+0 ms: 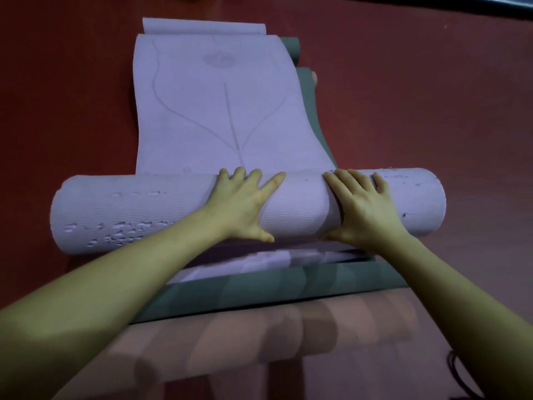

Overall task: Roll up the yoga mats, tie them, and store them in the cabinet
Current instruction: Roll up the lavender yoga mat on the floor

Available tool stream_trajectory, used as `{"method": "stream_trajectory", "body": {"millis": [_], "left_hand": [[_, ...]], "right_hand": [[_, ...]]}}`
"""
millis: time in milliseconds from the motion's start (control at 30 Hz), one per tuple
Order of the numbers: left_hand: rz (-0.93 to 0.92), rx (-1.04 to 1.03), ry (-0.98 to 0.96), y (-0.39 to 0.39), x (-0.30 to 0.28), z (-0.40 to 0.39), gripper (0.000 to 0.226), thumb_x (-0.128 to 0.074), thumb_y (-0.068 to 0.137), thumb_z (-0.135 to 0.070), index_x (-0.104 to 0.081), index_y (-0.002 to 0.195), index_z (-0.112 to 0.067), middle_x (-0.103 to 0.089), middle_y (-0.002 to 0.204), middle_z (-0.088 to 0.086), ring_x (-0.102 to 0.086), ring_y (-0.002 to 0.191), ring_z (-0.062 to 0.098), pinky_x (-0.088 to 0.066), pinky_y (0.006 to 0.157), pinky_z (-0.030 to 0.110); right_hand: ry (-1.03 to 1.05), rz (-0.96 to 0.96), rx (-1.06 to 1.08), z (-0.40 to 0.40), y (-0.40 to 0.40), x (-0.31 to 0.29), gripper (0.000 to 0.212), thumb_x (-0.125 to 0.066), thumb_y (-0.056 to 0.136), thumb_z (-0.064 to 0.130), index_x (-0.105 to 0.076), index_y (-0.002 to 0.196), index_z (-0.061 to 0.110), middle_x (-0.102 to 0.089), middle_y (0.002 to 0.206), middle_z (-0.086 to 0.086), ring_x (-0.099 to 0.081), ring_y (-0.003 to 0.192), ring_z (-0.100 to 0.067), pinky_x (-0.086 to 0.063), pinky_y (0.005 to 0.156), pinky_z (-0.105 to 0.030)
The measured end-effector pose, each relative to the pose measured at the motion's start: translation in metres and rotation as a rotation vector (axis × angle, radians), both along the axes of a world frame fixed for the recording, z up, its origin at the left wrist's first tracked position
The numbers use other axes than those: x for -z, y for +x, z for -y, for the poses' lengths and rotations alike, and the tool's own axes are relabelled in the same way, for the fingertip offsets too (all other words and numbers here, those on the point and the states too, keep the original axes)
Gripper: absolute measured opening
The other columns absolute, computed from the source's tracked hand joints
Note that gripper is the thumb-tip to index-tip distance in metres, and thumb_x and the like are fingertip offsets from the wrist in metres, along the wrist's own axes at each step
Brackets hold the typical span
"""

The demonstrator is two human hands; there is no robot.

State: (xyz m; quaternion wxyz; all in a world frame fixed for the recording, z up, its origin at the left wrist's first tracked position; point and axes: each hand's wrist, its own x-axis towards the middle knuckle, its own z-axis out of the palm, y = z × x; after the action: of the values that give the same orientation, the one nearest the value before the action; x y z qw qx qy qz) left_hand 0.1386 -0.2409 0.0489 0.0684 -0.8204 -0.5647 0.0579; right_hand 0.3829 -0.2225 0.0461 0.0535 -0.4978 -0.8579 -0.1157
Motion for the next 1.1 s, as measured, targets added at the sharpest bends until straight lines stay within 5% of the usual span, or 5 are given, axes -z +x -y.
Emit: {"method": "stream_trajectory", "body": {"millis": [433,600,700,867,1100], "left_hand": [[0.000,0.152,-0.305,0.042,0.076,0.073,0.115,-0.046,0.061,-0.087,0.013,0.148,-0.040,-0.028,0.147,0.010,-0.036,0.126,0.031,-0.029,0.104,0.045],[0.059,0.101,-0.317,0.052,0.081,0.071,0.105,0.001,0.054,-0.084,0.005,0.150,-0.039,-0.026,0.150,0.009,-0.036,0.127,0.032,-0.027,0.104,0.045],[0.068,0.097,-0.314,0.072,0.079,0.067,0.102,0.010,0.060,-0.078,0.003,0.151,-0.032,-0.016,0.157,0.006,-0.030,0.133,0.033,-0.024,0.107,0.047],[0.102,0.102,-0.240,0.126,0.092,0.049,0.071,-0.012,0.090,-0.067,0.004,0.151,-0.034,-0.013,0.158,0.006,-0.030,0.133,0.035,-0.026,0.106,0.050],[0.103,0.084,-0.186,0.240,0.096,0.039,0.075,-0.018,0.091,-0.068,0.003,0.152,-0.030,-0.007,0.158,0.012,-0.024,0.133,0.044,-0.018,0.104,0.063]], "right_hand": [[-0.272,0.035,0.114,0.109,0.053,0.078,0.124,-0.081,0.024,0.067,-0.054,0.130,0.009,-0.061,0.122,-0.011,-0.061,0.106,-0.034,-0.044,0.084,-0.063],[-0.367,-0.017,0.130,0.105,0.060,0.087,0.120,-0.075,0.053,0.067,-0.024,0.151,0.021,-0.030,0.153,-0.005,-0.027,0.140,-0.028,-0.011,0.110,-0.059],[-0.366,-0.114,0.130,0.101,0.067,0.089,0.100,-0.044,0.070,0.079,-0.023,0.151,0.026,-0.025,0.157,-0.001,-0.019,0.145,-0.024,-0.003,0.113,-0.053],[-0.151,-0.300,0.284,0.115,0.104,0.115,0.060,-0.029,0.094,0.052,-0.044,0.142,0.019,-0.041,0.148,-0.008,-0.036,0.137,-0.029,-0.014,0.110,-0.047],[0.029,-0.422,0.642,0.152,0.175,0.139,0.052,-0.035,0.094,0.038,-0.047,0.138,0.013,-0.048,0.138,-0.016,-0.041,0.119,-0.032,-0.029,0.097,-0.046]]}}
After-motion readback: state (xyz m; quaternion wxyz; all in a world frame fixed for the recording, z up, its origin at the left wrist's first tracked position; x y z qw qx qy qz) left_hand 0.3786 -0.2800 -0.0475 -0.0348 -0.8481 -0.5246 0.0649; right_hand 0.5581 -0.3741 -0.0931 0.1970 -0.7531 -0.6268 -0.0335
